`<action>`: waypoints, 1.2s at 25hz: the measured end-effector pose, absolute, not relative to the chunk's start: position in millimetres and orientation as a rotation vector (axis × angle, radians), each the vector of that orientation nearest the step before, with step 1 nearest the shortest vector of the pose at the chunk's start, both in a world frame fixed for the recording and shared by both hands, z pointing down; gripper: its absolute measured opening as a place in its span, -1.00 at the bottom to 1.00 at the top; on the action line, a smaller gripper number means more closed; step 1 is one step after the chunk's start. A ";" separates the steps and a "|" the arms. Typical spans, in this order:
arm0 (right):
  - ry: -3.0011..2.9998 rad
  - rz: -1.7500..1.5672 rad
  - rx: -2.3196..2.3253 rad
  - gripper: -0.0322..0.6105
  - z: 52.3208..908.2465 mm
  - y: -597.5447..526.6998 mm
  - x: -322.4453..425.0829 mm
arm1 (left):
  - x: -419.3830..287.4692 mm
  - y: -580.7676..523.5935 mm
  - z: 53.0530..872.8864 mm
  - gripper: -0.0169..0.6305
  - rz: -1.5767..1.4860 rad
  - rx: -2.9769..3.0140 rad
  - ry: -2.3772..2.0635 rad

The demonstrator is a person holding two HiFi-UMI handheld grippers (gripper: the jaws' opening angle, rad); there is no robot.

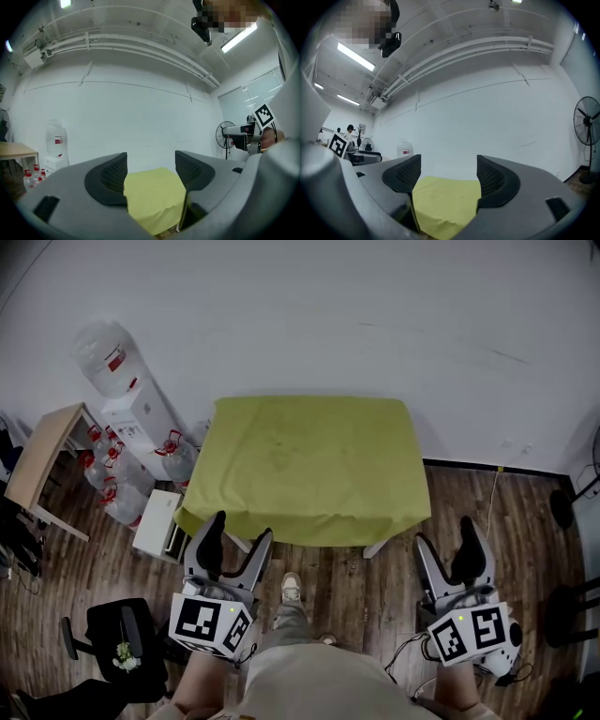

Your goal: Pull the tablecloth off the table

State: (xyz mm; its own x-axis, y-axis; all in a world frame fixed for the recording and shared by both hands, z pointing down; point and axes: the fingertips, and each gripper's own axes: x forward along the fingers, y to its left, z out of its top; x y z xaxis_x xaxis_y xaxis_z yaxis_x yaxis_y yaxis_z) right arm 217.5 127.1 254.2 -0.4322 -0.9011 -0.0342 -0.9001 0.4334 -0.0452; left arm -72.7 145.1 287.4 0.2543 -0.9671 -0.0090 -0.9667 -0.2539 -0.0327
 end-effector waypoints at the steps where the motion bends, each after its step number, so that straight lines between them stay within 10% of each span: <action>1: 2.620 -0.037 -1.650 0.24 258.3 120.4 216.7 | -71.3 136.8 290.2 0.03 -0.029 -2.468 1.889; 30: 2.798 -0.386 -1.994 0.24 431.2 -191.8 83.8 | -177.6 -191.5 460.8 0.04 -0.599 -2.843 1.723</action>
State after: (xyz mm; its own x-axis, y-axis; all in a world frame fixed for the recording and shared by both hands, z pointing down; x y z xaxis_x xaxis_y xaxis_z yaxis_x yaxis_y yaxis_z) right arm 83.8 -191.8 431.2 -0.3020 -0.8757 0.3768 -0.9450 0.3271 0.0028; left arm -177.6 -191.5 460.8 0.4247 -0.8052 0.4139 -0.8883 -0.4590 0.0185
